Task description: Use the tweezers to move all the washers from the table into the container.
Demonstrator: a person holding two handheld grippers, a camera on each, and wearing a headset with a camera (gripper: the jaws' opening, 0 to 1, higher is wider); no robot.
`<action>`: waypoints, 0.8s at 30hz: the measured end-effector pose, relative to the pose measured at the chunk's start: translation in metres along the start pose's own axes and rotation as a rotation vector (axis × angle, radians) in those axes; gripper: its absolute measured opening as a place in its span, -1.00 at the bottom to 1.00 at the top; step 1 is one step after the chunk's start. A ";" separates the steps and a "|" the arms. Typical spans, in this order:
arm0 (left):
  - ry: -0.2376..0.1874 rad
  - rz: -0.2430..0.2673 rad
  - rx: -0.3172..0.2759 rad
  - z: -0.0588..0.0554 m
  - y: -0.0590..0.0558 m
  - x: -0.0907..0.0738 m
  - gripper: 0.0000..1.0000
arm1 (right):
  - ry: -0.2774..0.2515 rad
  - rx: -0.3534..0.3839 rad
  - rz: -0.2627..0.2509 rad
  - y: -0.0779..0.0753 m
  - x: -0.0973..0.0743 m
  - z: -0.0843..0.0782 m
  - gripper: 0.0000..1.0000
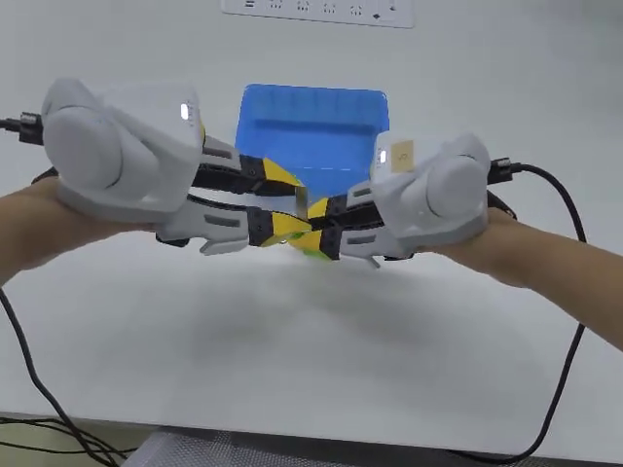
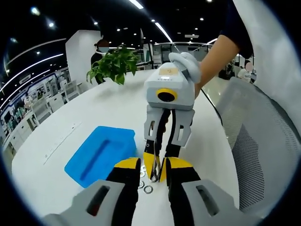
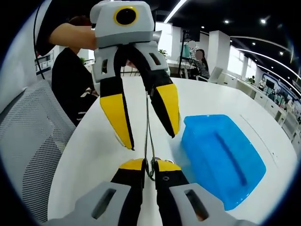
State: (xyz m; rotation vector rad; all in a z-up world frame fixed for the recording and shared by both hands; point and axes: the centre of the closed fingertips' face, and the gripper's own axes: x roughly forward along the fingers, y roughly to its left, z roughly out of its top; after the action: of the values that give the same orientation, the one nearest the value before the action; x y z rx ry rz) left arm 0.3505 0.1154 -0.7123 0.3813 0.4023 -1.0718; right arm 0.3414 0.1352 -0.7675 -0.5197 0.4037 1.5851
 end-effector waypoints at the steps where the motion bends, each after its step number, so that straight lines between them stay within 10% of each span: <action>1: -0.008 0.012 -0.005 0.001 0.001 -0.002 -0.44 | -0.001 0.002 -0.005 -0.001 -0.001 0.001 -0.83; 5: -0.129 0.017 -0.115 0.017 -0.004 -0.012 -0.18 | -0.019 0.012 -0.032 -0.003 -0.010 0.008 -0.82; 24: -0.219 0.179 -0.289 0.000 -0.002 -0.051 0.73 | -0.139 0.011 -0.147 -0.048 -0.052 0.064 -0.82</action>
State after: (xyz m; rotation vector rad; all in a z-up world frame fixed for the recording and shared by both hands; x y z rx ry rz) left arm 0.3276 0.1535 -0.6876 0.0401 0.3154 -0.8552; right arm 0.3860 0.1314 -0.6830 -0.4179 0.2627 1.4666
